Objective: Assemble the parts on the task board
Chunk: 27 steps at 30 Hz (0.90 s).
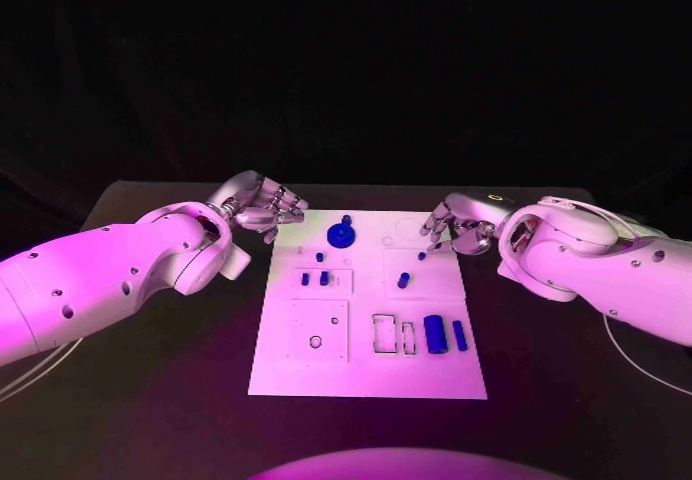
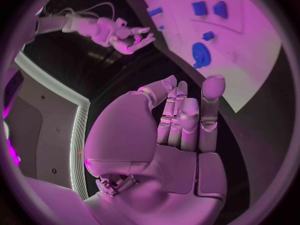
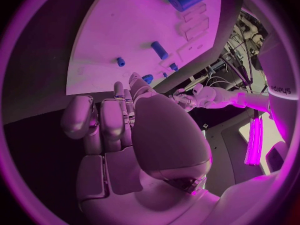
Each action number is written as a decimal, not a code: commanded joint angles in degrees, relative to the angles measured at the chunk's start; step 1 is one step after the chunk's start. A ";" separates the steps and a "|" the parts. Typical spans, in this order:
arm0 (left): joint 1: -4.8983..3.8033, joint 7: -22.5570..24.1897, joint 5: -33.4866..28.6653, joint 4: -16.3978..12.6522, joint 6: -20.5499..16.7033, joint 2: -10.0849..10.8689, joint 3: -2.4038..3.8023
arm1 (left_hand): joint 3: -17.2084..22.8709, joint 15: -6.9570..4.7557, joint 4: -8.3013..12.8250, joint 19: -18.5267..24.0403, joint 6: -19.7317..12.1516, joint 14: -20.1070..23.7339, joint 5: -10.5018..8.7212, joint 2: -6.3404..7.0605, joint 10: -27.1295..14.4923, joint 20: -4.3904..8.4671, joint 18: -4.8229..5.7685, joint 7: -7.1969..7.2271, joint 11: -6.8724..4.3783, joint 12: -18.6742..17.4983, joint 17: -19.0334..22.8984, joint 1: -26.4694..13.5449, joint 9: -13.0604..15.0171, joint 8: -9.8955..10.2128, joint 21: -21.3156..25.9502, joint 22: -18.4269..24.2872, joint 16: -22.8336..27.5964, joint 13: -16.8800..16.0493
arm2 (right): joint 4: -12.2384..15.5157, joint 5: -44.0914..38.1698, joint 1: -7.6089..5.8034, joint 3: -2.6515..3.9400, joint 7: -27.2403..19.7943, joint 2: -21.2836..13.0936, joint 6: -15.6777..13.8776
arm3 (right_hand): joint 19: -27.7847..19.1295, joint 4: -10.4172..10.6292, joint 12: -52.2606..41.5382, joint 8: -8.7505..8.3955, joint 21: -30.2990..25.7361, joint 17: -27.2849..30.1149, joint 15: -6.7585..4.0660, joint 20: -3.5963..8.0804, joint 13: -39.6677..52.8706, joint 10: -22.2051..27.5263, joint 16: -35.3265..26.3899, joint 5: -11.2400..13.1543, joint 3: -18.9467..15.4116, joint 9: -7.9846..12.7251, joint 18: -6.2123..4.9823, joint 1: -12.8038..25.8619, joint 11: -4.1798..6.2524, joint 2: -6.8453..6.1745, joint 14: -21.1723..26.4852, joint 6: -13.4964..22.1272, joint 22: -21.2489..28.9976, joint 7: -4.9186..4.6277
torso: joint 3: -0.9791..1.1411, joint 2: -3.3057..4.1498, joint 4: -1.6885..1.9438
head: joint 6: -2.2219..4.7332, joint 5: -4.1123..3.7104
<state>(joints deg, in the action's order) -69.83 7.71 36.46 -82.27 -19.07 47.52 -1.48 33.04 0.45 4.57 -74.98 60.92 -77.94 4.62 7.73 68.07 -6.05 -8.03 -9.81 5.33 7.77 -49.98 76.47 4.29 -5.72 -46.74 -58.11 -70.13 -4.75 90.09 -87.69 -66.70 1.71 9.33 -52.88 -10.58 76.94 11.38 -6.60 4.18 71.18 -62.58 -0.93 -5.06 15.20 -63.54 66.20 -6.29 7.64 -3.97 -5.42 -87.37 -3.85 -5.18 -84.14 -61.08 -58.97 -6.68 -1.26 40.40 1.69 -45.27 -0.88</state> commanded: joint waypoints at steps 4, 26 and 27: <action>0.34 13.76 -44.32 -1.87 -2.56 1.54 -0.18 | -2.26 0.26 -0.93 3.45 -0.17 3.49 -0.04 -0.47 -1.30 -0.30 -1.85 -0.08 0.27 0.99 6.22 -1.21 -0.09 -0.26 7.19 4.93 3.47 -0.08 | 0.33 -16.07 1.25 -0.12 5.09 0.94 2.32 | -0.13 0.20 1.05 -0.49 -1.27 0.72 -0.11 0.11 -2.84 0.60 -1.06 1.87 2.22 0.10 -0.83 -0.14 0.29 -1.08 -1.04 -0.19 1.38 0.51 | -0.11 0.06 0.10 | 0.30 -0.93; 0.50 15.14 -47.60 -4.48 0.09 3.36 -0.28 | -3.87 0.01 -0.53 4.01 0.31 4.26 0.09 -1.11 -1.31 -0.14 -2.15 0.19 -0.06 2.85 7.61 -0.21 0.01 -1.04 9.16 6.37 3.76 -0.51 | -1.57 -19.38 2.83 -0.40 5.82 4.51 6.32 | 0.42 -1.09 1.56 -0.24 -1.80 2.17 -1.29 1.30 -8.56 -0.98 -2.75 3.09 10.98 -0.08 -0.84 -0.43 0.99 -0.24 -1.28 -2.36 1.67 0.96 | -0.06 0.10 0.05 | 0.10 -0.59; 0.50 15.09 -47.54 -4.51 0.09 3.37 -0.28 | -3.91 0.01 -0.46 4.02 0.24 4.29 0.12 -1.14 -1.41 -0.14 -2.16 0.17 -0.04 2.91 7.67 -0.11 -0.01 -1.03 9.24 6.43 3.76 -0.51 | -1.62 -19.36 2.85 -0.41 5.80 4.55 6.51 | 0.42 -1.25 1.57 -0.23 -1.82 2.19 -1.31 1.32 -8.73 -1.11 -2.78 3.13 11.37 -0.09 -0.84 -0.45 1.00 -0.19 -1.29 -2.47 1.69 0.96 | -0.04 0.07 0.03 | 0.07 -0.56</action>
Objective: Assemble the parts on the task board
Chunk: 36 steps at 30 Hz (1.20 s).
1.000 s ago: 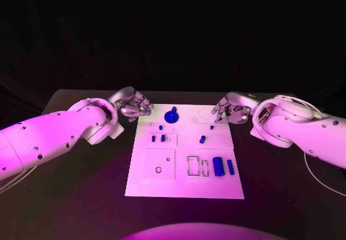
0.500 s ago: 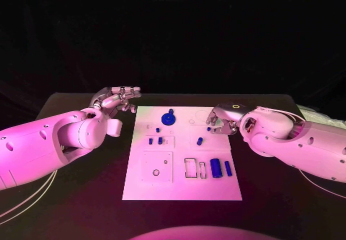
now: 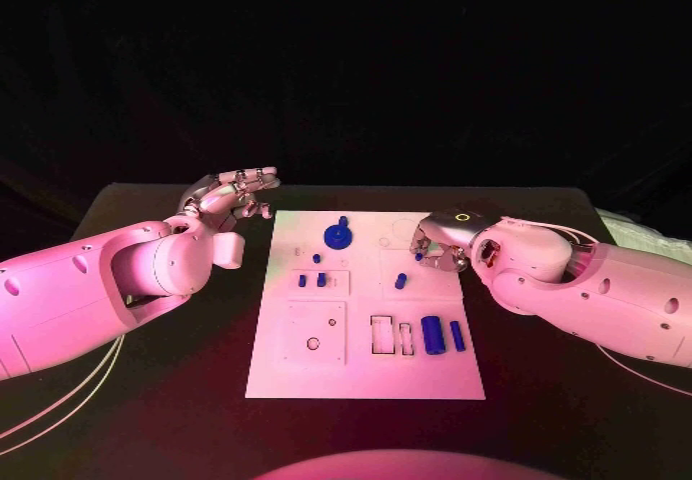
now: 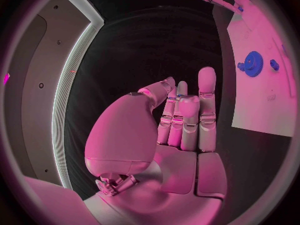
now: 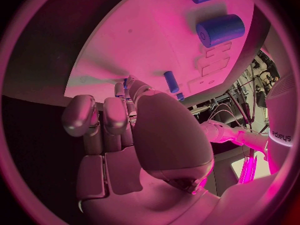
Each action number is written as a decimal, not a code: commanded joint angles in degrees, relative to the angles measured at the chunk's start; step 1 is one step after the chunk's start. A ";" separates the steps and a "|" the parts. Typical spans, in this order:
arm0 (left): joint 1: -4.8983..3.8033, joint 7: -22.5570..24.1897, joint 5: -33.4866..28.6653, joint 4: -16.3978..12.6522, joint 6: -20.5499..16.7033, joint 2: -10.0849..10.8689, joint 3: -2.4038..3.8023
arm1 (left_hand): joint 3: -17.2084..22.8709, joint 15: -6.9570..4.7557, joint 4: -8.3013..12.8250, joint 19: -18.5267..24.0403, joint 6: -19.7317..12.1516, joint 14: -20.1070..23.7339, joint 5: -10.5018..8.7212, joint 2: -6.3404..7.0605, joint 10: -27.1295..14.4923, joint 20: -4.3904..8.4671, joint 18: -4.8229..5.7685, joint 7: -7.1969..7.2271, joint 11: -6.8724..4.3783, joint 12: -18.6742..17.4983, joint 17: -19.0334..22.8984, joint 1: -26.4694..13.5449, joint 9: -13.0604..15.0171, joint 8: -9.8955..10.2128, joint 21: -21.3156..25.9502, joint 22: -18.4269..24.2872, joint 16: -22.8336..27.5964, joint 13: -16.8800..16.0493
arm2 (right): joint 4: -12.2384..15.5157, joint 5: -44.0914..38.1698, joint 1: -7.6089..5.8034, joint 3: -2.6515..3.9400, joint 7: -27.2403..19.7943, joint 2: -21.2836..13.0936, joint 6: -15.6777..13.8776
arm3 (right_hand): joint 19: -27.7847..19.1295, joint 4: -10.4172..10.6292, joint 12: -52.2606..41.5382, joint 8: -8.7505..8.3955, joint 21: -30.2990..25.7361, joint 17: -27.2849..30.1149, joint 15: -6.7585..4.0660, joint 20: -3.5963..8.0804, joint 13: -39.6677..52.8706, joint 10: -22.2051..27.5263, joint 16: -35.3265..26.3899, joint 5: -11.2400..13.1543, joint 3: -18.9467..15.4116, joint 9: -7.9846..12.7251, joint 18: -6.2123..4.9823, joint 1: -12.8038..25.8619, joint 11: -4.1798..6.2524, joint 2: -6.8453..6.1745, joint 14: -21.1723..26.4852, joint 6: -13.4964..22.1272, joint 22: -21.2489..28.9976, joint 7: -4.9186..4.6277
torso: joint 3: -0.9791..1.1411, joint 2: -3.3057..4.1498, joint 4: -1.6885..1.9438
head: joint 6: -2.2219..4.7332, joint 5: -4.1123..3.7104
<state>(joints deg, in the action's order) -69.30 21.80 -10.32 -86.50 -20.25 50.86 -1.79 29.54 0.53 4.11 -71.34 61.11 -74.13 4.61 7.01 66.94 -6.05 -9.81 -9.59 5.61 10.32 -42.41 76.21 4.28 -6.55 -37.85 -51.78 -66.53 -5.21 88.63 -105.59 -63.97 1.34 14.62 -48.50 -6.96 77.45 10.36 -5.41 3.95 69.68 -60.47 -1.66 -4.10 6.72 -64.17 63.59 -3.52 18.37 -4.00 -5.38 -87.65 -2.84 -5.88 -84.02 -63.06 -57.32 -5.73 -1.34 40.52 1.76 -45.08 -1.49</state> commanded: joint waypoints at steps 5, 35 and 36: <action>-0.02 0.61 -0.27 -0.45 1.15 0.11 0.04 | -0.64 -0.03 0.43 0.35 -0.38 0.59 0.20 -0.43 -0.75 -0.12 -0.37 -0.21 -0.20 0.65 0.32 0.70 -0.09 -0.14 0.57 0.27 0.13 -0.07 | -0.45 -1.09 0.31 -0.07 0.11 0.52 4.21 | -0.04 -1.10 0.45 0.08 -0.41 0.16 -0.69 0.50 -1.10 -1.30 -0.29 0.62 2.46 -0.13 -0.89 0.12 0.08 0.56 -1.44 -1.15 0.09 0.03 | 0.08 -0.05 -0.06 | -0.30 0.11; -0.02 -0.48 0.86 -0.16 0.70 0.01 0.04 | -0.86 0.03 0.95 0.28 -0.74 0.74 0.24 -0.64 -1.30 -0.13 -0.39 -0.35 -0.08 1.11 0.77 1.40 -0.12 -0.26 0.79 0.46 0.14 -0.09 | 1.33 0.41 0.64 0.40 1.54 -0.28 -6.59 | 1.12 -5.02 0.88 0.49 0.70 0.55 -0.06 0.34 -2.99 -5.20 -0.27 0.74 7.77 -0.83 -0.51 2.78 0.13 1.74 -1.95 -3.93 -1.69 -0.29 | 0.01 -0.17 -0.04 | -0.52 -0.31; -0.02 -0.49 0.86 -0.14 0.69 0.00 0.04 | -0.87 0.03 1.02 0.28 -0.77 0.76 0.25 -0.66 -1.35 -0.13 -0.39 -0.37 -0.07 1.16 0.81 1.49 -0.12 -0.28 0.84 0.50 0.14 -0.09 | 1.58 0.47 0.58 0.51 1.62 -0.47 -6.87 | 1.13 -5.03 0.89 0.49 0.71 0.56 -0.05 0.33 -2.99 -5.21 -0.27 0.74 7.79 -0.83 -0.50 2.81 0.12 1.73 -1.95 -3.93 -1.71 -0.30 | 0.02 -0.16 -0.03 | -0.48 -0.35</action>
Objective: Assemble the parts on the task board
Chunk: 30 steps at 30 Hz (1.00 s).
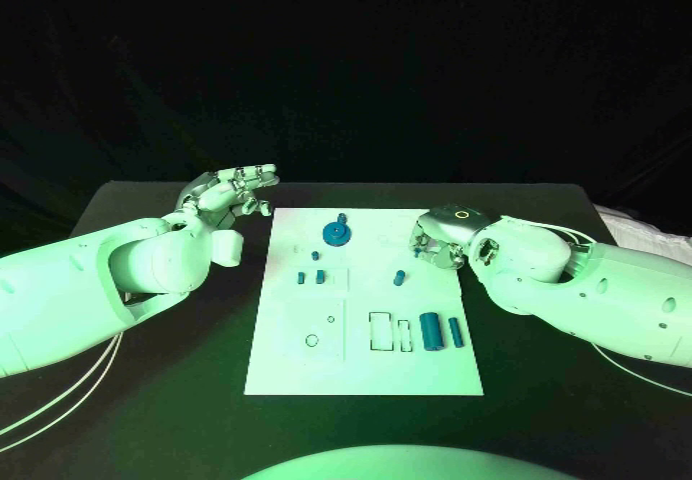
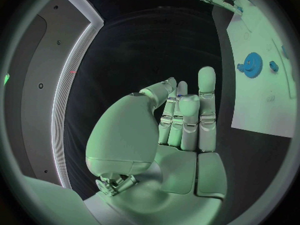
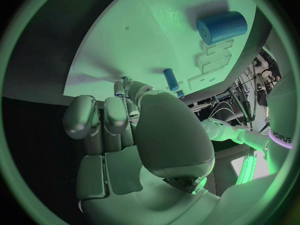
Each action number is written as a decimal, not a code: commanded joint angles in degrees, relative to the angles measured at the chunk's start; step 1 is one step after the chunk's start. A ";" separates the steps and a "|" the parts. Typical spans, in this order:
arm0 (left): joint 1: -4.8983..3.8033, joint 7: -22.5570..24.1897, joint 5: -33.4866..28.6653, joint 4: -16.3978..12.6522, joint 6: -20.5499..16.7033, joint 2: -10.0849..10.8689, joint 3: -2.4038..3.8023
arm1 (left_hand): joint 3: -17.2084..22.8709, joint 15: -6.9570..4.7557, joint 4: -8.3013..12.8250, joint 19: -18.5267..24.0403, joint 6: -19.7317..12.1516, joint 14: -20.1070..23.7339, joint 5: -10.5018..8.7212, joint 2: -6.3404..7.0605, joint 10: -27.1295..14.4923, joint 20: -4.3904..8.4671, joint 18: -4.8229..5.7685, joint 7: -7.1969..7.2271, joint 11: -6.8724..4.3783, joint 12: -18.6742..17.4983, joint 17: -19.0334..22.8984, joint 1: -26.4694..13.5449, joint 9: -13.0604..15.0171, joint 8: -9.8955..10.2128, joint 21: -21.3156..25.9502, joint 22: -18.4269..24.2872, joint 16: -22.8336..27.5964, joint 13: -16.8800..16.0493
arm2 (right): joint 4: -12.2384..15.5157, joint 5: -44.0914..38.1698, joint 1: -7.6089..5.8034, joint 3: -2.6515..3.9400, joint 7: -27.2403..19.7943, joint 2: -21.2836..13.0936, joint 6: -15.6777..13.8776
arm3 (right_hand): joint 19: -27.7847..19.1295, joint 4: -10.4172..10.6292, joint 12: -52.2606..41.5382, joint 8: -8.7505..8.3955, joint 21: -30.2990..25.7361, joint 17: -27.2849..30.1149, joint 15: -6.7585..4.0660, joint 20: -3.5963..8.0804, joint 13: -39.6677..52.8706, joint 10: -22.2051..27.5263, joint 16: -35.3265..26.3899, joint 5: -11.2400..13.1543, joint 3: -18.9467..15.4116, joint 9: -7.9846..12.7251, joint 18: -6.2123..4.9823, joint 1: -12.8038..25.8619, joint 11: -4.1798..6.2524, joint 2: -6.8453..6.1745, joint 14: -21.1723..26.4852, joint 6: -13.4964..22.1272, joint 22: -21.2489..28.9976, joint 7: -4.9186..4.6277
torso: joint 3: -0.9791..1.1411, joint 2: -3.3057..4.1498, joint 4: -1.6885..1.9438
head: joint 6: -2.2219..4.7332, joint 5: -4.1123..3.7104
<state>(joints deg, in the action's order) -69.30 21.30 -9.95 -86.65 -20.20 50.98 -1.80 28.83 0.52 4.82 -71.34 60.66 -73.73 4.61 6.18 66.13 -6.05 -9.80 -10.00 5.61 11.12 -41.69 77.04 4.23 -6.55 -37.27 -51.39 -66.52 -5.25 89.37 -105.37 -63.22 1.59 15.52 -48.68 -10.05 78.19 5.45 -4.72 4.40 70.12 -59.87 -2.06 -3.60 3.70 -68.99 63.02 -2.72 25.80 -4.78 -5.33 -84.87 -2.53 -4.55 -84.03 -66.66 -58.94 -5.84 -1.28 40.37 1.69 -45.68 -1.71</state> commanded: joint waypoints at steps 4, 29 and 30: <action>-0.02 -0.02 0.52 0.05 0.63 -0.14 0.04 | -0.16 0.04 0.32 0.29 -0.33 0.36 0.26 0.16 -0.56 -0.13 -0.40 0.04 -0.06 0.37 0.10 0.68 -0.07 -0.29 0.26 0.11 0.13 -0.06 | 1.82 0.59 -0.49 0.69 1.03 -1.13 -4.30 | 0.41 -0.21 0.25 0.02 0.31 -0.07 0.38 -0.19 0.03 -0.43 0.36 -0.06 0.46 -0.06 -0.54 0.16 -0.23 0.33 -1.96 -0.36 -0.14 -0.22 | -0.04 0.03 -0.06 | 0.17 -0.16; -0.02 -0.07 0.77 -0.07 0.74 -0.29 0.04 | -0.24 0.06 0.51 0.28 -0.52 0.40 0.26 0.16 -0.80 -0.13 -0.41 -0.04 0.01 0.52 0.24 0.87 -0.10 -0.31 0.35 0.18 0.13 -0.05 | 12.14 2.21 1.76 0.36 0.46 3.03 -2.27 | 0.56 -0.90 0.70 -0.23 0.57 -0.42 0.61 -0.40 -0.03 -0.59 0.84 -0.07 1.29 -0.13 -0.50 1.01 -0.66 -0.04 -2.00 -0.32 -0.48 -0.71 | -0.12 0.13 0.00 | -0.32 2.08; -0.02 -0.06 0.78 -0.08 0.72 -0.30 0.04 | -0.24 0.06 0.51 0.28 -0.52 0.40 0.26 0.16 -0.80 -0.13 -0.41 -0.04 0.01 0.52 0.24 0.87 -0.10 -0.31 0.35 0.18 0.13 -0.05 | 12.12 2.07 2.11 0.29 0.38 3.50 -2.08 | 0.56 -0.92 0.70 -0.23 0.56 -0.42 0.61 -0.41 -0.03 -0.59 0.84 -0.07 1.30 -0.13 -0.50 1.02 -0.67 -0.04 -2.00 -0.32 -0.48 -0.72 | -0.12 0.12 -0.02 | -0.38 2.31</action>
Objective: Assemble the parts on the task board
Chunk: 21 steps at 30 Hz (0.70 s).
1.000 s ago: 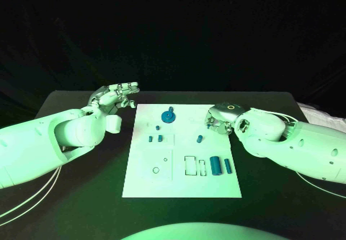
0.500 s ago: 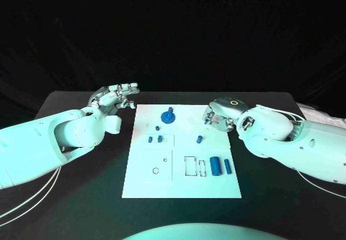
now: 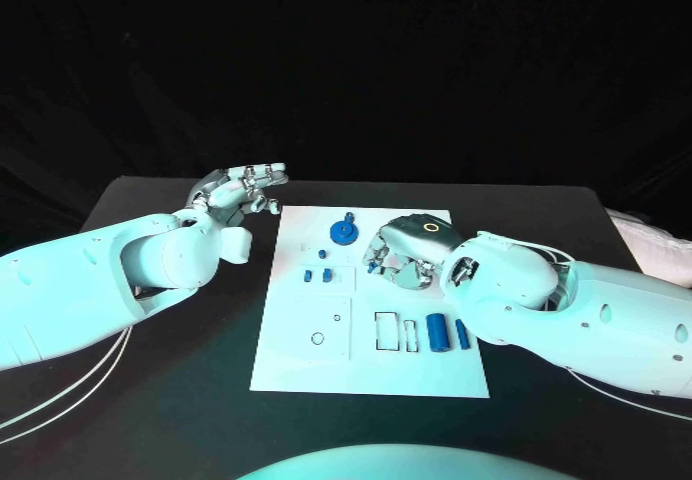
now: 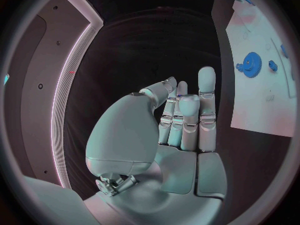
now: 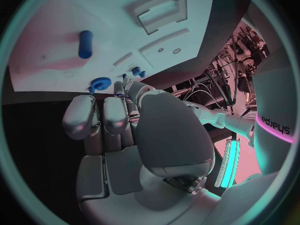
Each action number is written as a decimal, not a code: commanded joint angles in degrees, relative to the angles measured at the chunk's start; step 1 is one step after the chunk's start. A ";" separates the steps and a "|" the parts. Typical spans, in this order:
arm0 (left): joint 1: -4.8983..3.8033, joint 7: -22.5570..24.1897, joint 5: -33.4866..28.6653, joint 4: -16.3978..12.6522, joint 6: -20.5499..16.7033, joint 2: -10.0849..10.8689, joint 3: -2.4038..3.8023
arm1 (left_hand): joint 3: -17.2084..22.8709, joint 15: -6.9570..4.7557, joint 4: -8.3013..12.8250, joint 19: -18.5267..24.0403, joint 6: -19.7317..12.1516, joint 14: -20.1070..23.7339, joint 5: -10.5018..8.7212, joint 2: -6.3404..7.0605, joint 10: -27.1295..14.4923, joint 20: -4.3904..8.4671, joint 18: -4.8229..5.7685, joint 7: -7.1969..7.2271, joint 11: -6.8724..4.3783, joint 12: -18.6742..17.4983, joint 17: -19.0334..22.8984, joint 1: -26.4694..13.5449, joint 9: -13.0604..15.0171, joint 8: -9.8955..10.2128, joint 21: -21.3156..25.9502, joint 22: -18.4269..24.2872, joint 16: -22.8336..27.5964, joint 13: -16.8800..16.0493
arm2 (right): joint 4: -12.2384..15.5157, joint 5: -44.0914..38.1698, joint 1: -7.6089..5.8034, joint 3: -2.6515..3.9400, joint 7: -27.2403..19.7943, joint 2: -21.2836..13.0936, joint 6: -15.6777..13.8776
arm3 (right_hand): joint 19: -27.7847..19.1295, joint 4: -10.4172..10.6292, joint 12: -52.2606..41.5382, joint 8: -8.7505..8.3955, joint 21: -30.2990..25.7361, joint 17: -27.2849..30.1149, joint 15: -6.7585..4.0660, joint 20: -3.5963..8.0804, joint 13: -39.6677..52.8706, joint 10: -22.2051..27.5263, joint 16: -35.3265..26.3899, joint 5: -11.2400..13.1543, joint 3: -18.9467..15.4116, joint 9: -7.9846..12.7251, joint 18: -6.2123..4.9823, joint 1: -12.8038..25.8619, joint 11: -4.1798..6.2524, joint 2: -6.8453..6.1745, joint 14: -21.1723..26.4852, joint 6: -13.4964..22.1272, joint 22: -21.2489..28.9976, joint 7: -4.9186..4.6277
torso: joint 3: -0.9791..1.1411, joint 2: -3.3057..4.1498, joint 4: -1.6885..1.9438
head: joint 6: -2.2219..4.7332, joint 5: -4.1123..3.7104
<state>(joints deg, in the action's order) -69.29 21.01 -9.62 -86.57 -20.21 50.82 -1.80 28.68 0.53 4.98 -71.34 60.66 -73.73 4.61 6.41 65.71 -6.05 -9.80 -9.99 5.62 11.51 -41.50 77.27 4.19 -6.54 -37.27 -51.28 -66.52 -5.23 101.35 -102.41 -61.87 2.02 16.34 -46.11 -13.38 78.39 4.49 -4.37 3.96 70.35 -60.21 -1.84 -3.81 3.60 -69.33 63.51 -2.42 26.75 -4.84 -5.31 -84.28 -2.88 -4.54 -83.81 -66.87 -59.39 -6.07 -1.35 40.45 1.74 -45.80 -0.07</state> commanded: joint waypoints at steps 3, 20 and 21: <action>-0.03 0.27 0.47 -0.19 0.69 -0.17 0.04 | -0.09 0.06 0.36 0.28 -0.52 0.41 0.26 -0.07 -0.38 -0.13 -0.41 -0.05 0.00 0.12 0.05 0.64 -0.05 -0.31 0.35 0.07 0.13 -0.07 | -0.02 -1.41 1.78 -0.33 -0.66 2.27 1.80 | 0.37 -0.01 0.36 0.20 0.34 -0.14 0.40 -0.21 0.07 -0.26 0.41 -0.38 0.41 -0.07 -0.52 0.44 -0.34 -0.05 -2.23 -0.11 -0.05 -0.52 | -0.03 0.05 -0.06 | -0.57 1.16; -0.02 0.23 0.53 -0.46 0.93 -0.19 0.04 | -0.11 0.09 0.58 0.23 -0.69 0.48 0.41 -0.16 -0.61 -0.13 -0.40 -0.11 0.06 0.31 0.24 0.90 -0.07 -0.35 0.32 0.05 0.14 -0.07 | -1.89 -2.55 5.45 -0.89 -1.34 6.59 2.97 | 0.58 -0.43 0.46 0.16 0.72 -0.60 0.48 -0.34 0.08 -0.41 0.94 -0.41 0.81 -0.14 -0.44 0.80 -0.50 0.01 -2.31 -0.20 -0.56 -0.73 | 0.06 0.08 -0.11 | -1.73 2.48; -0.02 0.21 0.53 -0.45 0.95 -0.20 0.04 | -0.12 0.09 0.60 0.24 -0.71 0.49 0.43 -0.16 -0.64 -0.13 -0.40 -0.13 0.07 0.33 0.26 0.91 -0.07 -0.36 0.35 0.07 0.14 -0.07 | -2.02 -2.56 5.59 -0.89 -1.36 6.74 3.01 | 0.58 -0.43 0.46 0.16 0.72 -0.60 0.48 -0.34 0.08 -0.41 0.94 -0.41 0.81 -0.14 -0.44 0.80 -0.50 0.01 -2.31 -0.20 -0.56 -0.73 | 0.06 0.07 -0.10 | -1.75 2.48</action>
<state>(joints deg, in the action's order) -69.29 21.00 -9.44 -86.89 -20.19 50.76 -1.81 28.51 0.53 5.15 -71.34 60.44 -73.74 4.83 6.19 65.51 -6.05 -9.80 -10.19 5.82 11.51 -41.33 77.49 4.19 -6.54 -37.27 -51.29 -66.52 -5.22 99.51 -103.78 -56.46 1.12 15.65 -39.56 -11.46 78.59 4.02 -4.27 3.99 70.79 -60.73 -1.71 -4.01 3.62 -69.48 64.26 -2.66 27.21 -4.96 -5.31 -83.96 -3.05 -4.69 -83.95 -66.97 -59.89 -6.34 -1.33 40.48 1.69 -47.42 2.29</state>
